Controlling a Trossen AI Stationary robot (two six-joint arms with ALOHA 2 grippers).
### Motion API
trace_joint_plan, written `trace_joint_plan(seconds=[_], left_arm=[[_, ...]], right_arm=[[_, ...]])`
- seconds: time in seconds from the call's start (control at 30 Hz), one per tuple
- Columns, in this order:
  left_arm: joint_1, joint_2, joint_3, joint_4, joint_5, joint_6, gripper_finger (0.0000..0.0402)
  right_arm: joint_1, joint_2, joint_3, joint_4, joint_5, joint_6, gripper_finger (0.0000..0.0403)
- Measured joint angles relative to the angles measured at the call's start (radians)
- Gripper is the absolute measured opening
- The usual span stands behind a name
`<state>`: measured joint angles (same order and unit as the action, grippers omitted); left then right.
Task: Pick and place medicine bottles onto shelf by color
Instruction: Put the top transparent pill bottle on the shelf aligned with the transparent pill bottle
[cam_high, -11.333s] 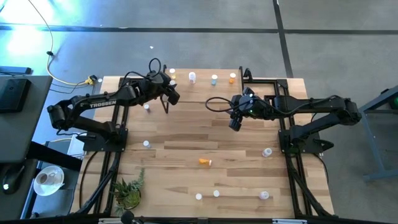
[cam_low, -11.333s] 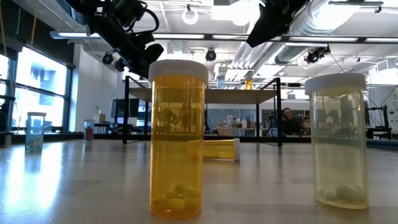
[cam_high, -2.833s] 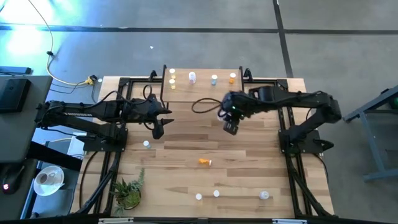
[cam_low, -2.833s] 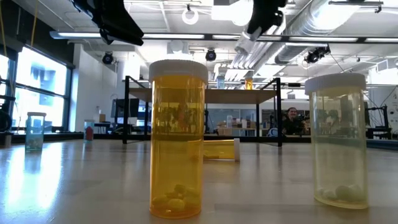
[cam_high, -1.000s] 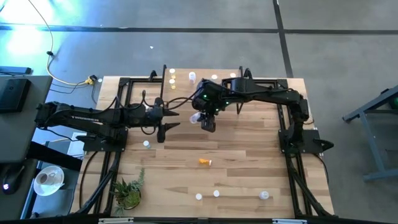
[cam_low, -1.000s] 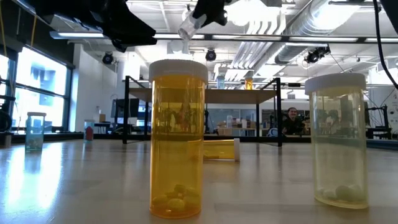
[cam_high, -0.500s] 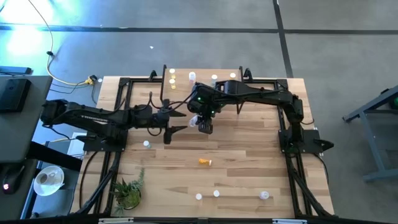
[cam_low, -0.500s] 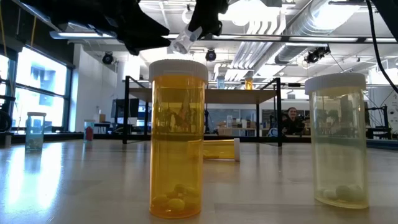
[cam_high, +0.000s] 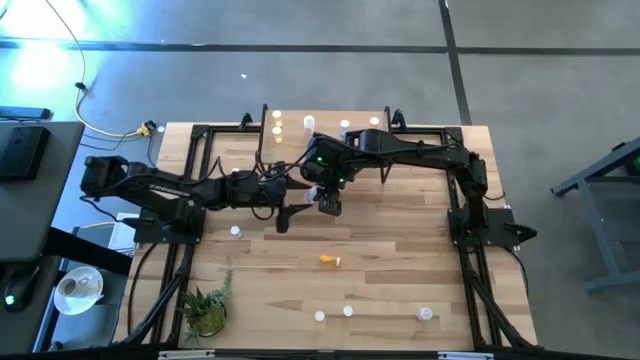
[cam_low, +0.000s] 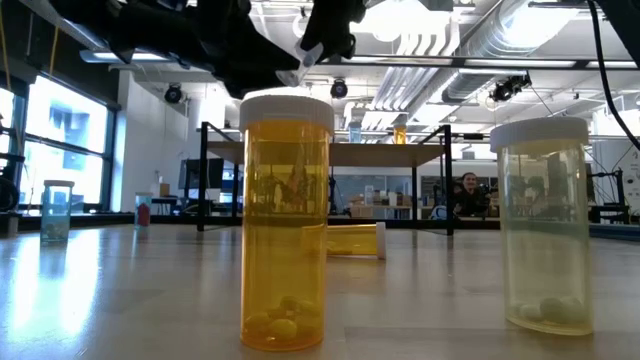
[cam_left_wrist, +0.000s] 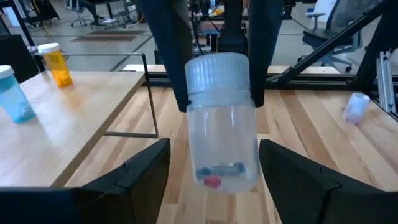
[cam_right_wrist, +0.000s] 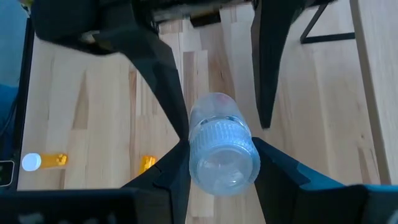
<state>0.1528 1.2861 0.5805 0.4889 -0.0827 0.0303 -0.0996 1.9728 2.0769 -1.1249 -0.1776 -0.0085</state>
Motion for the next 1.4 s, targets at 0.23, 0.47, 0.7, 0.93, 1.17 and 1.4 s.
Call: trace_joint_plan(seconds=[0.23, 0.47, 0.7, 0.93, 1.17, 1.4], left_arm=[[0.0, 0.009, 0.006, -0.001, 0.001, 0.0, 0.022], [0.0, 0.009, 0.006, -0.004, 0.004, -0.003, 0.0156], [0.0, 0.008, 0.006, -0.005, 0.002, -0.005, 0.0133], [0.0, 0.008, 0.006, -0.005, -0.004, 0.003, 0.0148], [0.024, 0.008, 0.008, -0.005, -0.011, 0.011, 0.014], [0.062, 0.008, 0.008, 0.044, -0.016, 0.01, 0.014]], right_arm=[[0.0, 0.0, 0.0, -0.008, 0.0, 0.0, 0.0131], [0.0, 0.0, 0.0, -0.01, 0.002, 0.0, 0.0131], [0.0, 0.0, 0.0, -0.01, 0.007, 0.0, 0.0131], [0.001, -0.001, 0.003, -0.004, 0.042, 0.0, 0.0146], [-0.001, -0.002, 0.079, -0.047, 0.049, -0.022, 0.02], [-0.001, -0.003, 0.227, -0.09, 0.053, -0.063, 0.0208]])
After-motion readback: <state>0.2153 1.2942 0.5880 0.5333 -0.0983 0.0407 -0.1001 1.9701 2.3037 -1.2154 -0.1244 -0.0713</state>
